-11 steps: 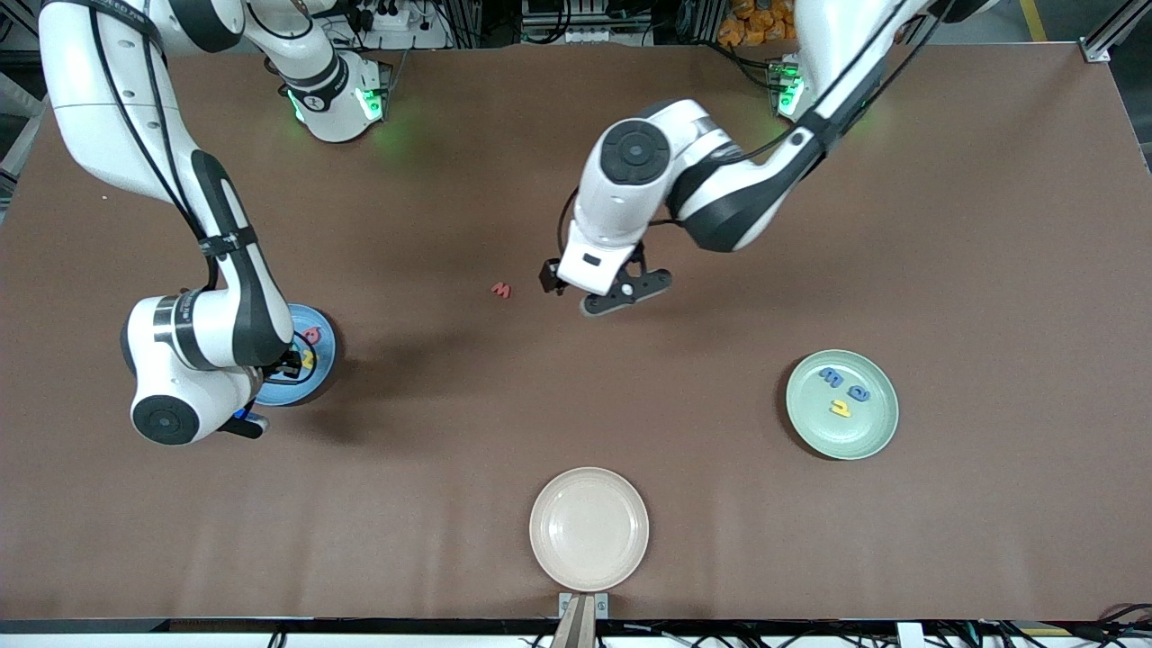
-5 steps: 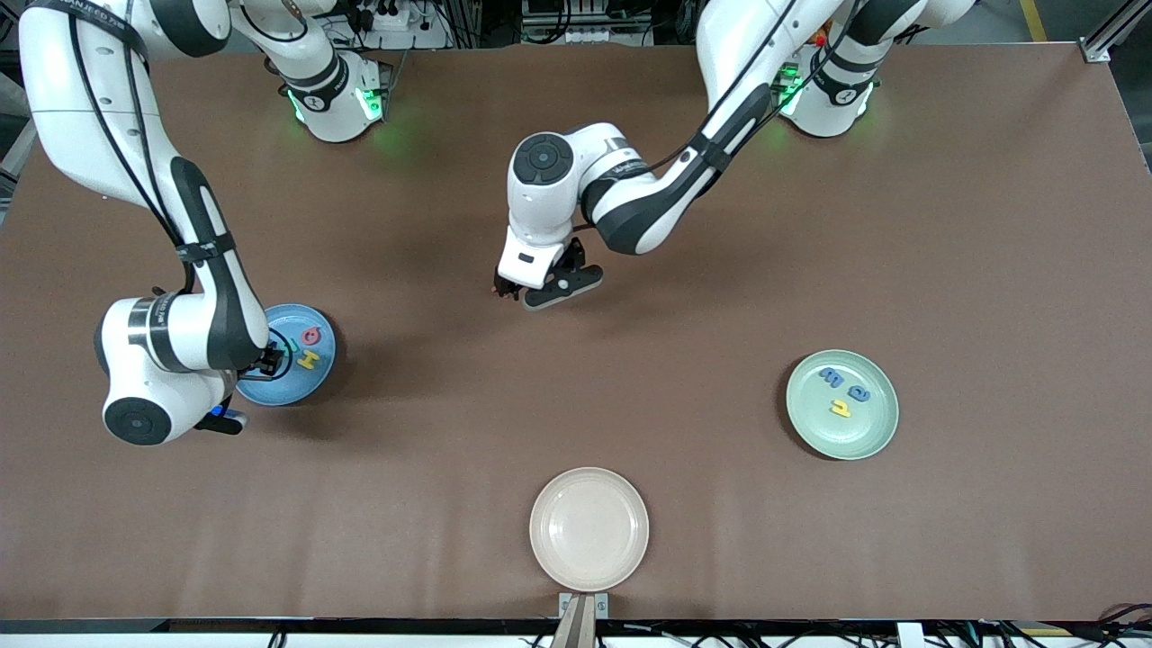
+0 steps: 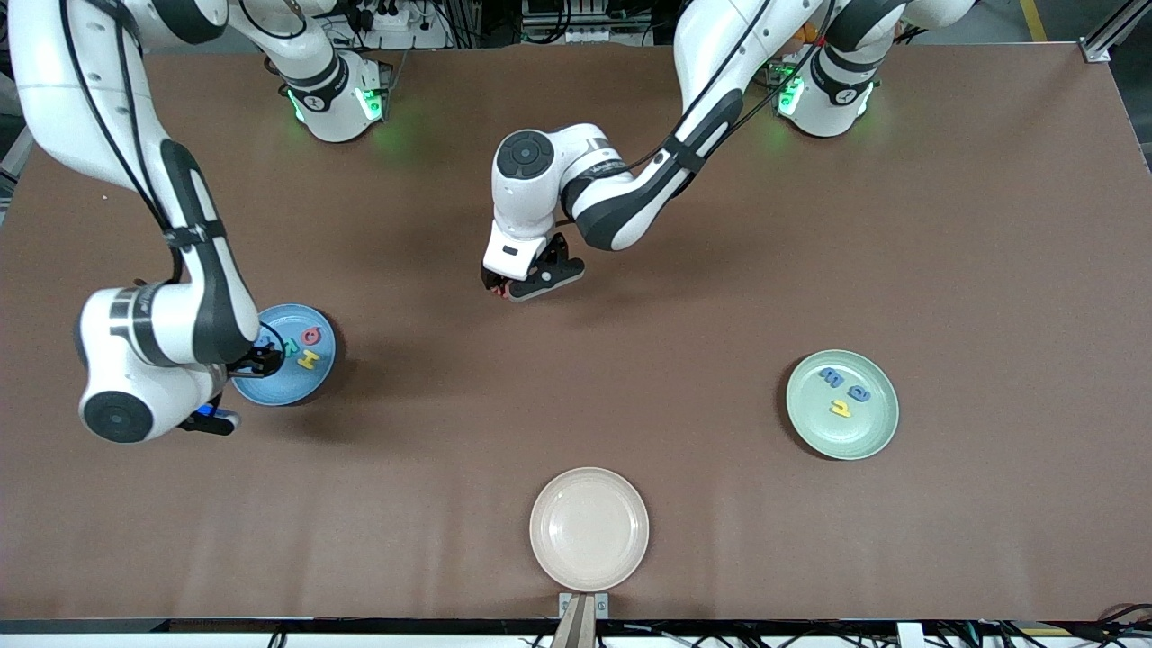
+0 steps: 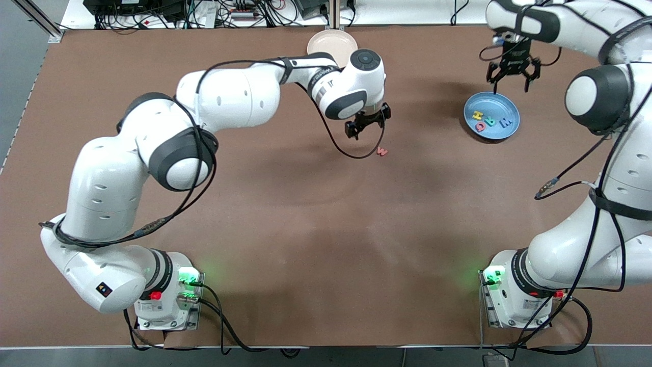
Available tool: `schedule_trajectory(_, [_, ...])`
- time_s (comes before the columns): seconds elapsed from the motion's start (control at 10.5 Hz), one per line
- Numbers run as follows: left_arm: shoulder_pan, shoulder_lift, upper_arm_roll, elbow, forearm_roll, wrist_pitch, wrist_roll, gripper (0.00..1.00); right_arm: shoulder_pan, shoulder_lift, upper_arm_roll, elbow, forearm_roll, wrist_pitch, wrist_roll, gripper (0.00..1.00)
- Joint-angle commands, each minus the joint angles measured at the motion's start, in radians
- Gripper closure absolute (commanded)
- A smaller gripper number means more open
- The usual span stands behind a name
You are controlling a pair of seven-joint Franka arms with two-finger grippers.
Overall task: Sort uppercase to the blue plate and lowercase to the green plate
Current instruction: 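Drop blue M on the blue plate while the left gripper lowers to W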
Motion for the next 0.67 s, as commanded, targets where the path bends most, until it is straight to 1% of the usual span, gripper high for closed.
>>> schedule_trajectory(0.0, [-0.037,0.079,0.021,0.101,-0.046,0.000,-0.069,0.10,-0.051,-0.152,0.009,-0.026,0.068,-0.047,-0.098,0.00])
schedule_trajectory(0.19, [-0.051,0.097,0.035,0.123,-0.131,-0.001,-0.095,0.13,-0.075,-0.223,0.012,-0.023,0.071,-0.055,-0.128,0.00])
schedule_trajectory(0.38, [-0.091,0.116,0.073,0.127,-0.199,0.000,-0.132,0.14,-0.078,-0.284,0.014,-0.020,0.074,-0.103,-0.238,0.00])
schedule_trajectory(0.57, [-0.095,0.136,0.078,0.134,-0.222,0.000,-0.141,0.21,-0.106,-0.315,0.004,0.018,0.154,-0.162,-0.354,0.00])
